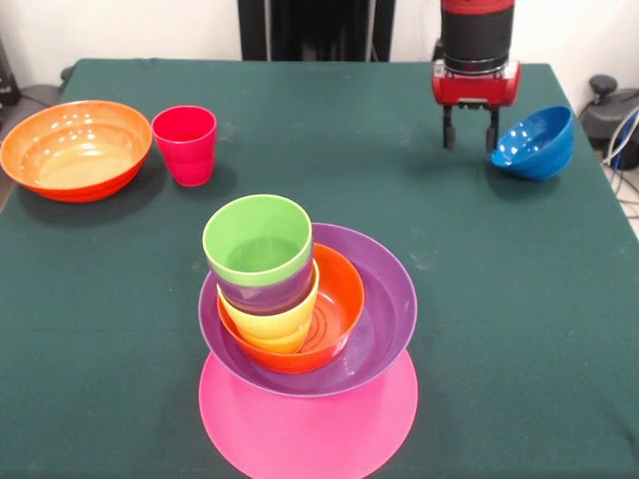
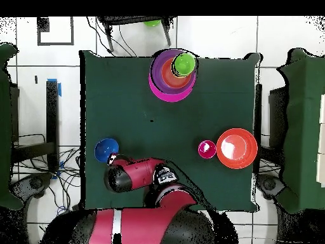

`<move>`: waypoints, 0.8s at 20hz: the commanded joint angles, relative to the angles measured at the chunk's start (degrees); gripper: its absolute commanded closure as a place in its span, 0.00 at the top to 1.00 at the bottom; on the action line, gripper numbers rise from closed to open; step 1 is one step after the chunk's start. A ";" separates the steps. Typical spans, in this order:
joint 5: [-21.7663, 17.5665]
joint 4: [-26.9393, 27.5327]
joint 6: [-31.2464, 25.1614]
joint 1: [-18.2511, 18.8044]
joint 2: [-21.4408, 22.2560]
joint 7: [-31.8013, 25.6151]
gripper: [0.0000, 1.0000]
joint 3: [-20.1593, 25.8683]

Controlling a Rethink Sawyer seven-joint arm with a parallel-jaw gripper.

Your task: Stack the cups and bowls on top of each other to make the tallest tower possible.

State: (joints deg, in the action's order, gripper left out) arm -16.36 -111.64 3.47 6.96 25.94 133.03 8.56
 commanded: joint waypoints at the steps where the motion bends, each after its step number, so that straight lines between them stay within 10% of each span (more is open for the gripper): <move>1: 2.32 -1.88 -0.44 -0.40 2.93 7.31 1.00 2.08; 10: 2.75 -7.19 -3.77 1.95 10.71 7.07 1.00 4.48; 16: 3.40 -4.99 -1.87 0.99 7.31 7.22 1.00 4.29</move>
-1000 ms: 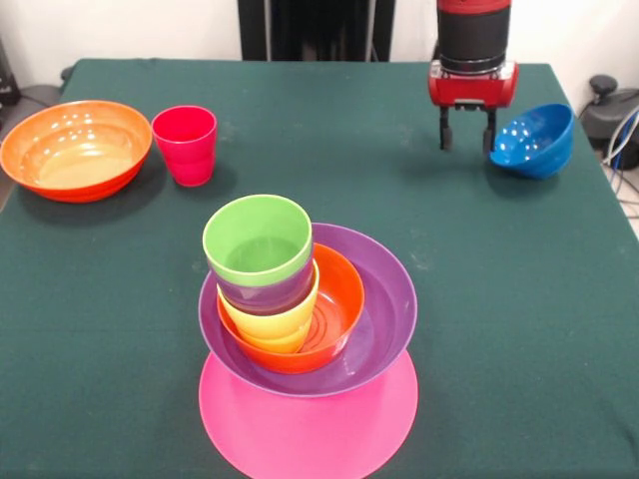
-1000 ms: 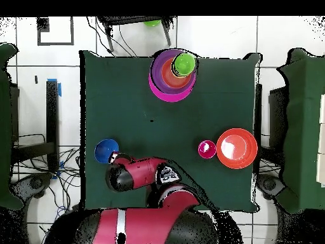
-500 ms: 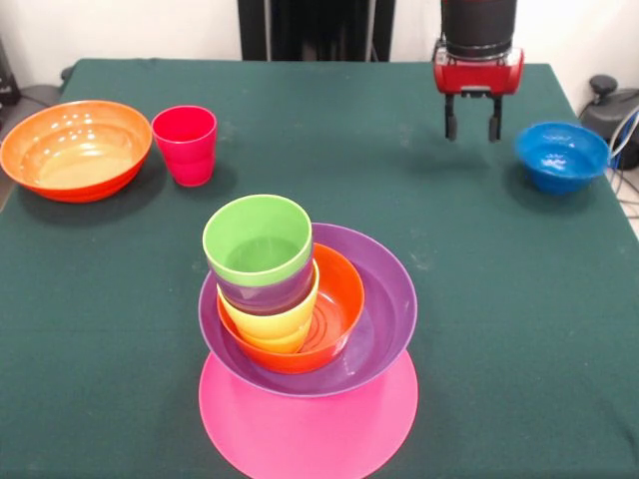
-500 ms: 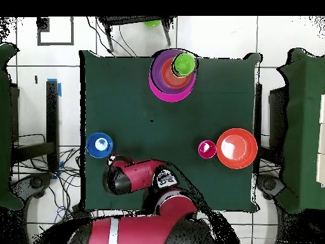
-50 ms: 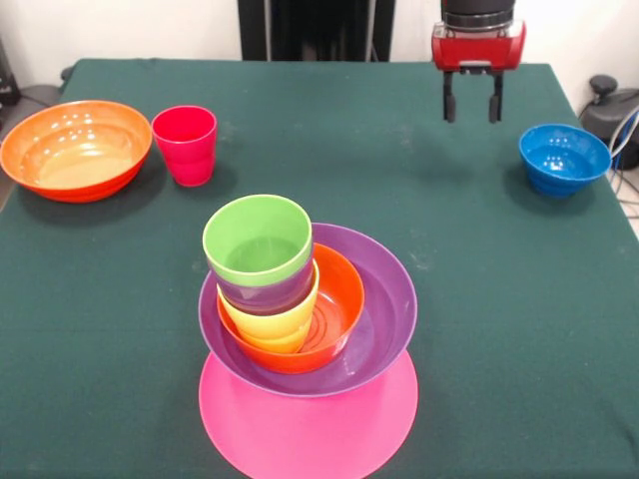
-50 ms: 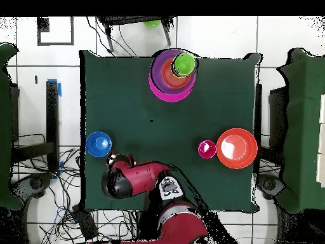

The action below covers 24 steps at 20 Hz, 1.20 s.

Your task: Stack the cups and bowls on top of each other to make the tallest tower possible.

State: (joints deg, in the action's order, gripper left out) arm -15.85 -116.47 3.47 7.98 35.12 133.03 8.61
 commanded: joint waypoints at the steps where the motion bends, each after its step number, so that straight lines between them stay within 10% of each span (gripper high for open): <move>1: 3.19 0.43 -1.39 -0.62 -2.78 7.44 1.00 4.05; 24: 9.53 5.99 0.59 -6.81 -7.89 6.74 1.00 2.39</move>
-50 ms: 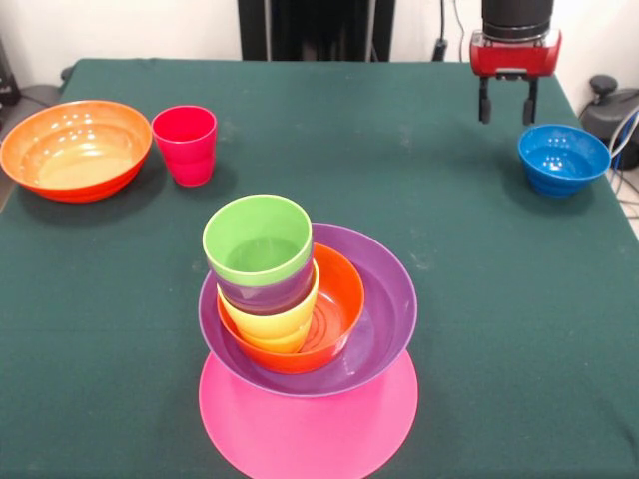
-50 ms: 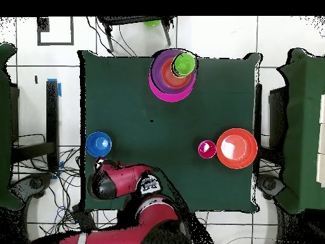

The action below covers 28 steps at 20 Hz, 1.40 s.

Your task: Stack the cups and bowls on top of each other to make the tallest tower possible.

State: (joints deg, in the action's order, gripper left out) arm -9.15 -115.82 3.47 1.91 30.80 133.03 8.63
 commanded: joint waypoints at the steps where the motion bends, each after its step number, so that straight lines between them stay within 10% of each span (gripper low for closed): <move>1: 2.90 5.50 0.76 -0.79 -3.59 6.76 1.00 2.29; 28: 7.55 7.22 -3.85 -3.34 0.87 5.72 1.00 1.03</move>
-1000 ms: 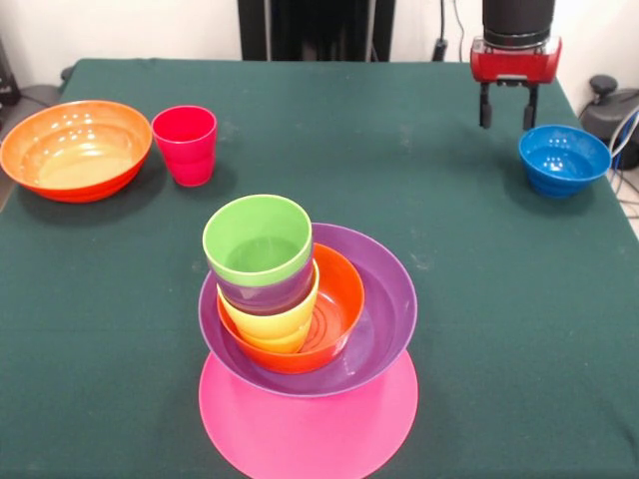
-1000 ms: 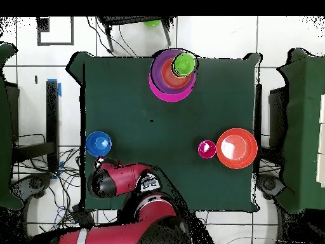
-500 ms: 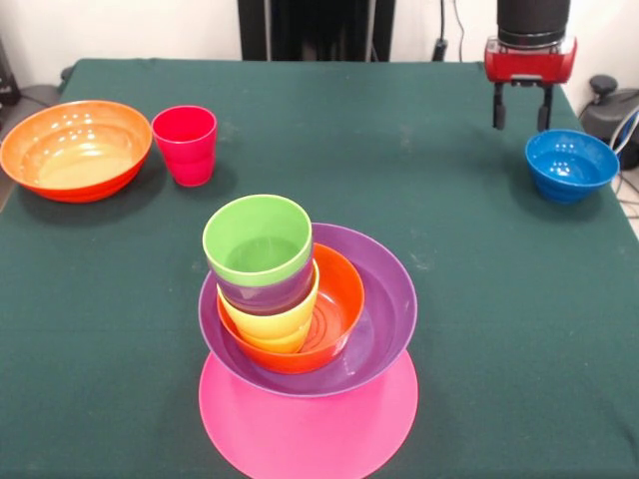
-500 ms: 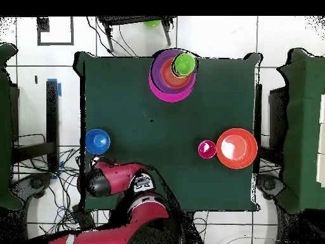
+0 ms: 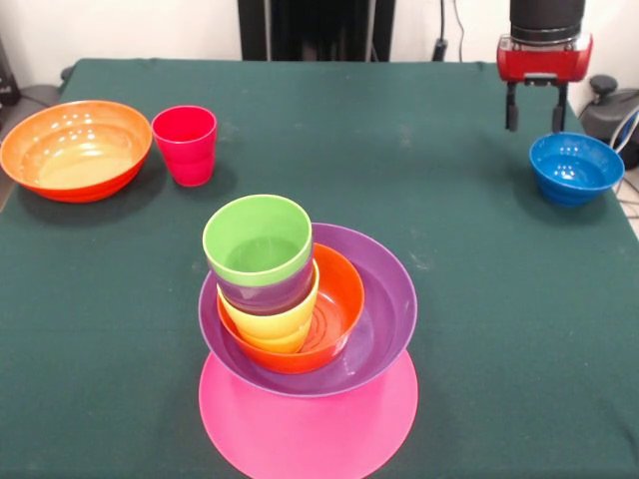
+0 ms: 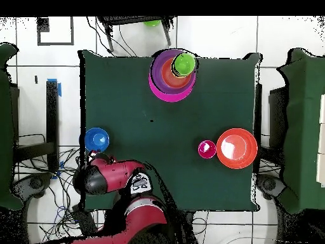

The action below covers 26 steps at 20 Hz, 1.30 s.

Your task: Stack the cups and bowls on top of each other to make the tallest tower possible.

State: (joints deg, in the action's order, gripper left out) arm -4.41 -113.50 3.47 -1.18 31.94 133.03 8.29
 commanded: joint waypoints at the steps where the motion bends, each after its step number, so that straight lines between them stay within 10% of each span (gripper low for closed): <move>1: 2.79 4.98 -3.86 -0.10 -0.27 5.60 1.00 1.53; 9: 3.28 3.44 -5.83 0.14 3.00 5.41 1.00 0.94; 26: 2.24 11.64 -2.11 0.66 -6.78 4.12 1.00 0.31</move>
State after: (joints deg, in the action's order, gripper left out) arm -3.66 -107.79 3.46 -1.10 29.61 133.03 7.60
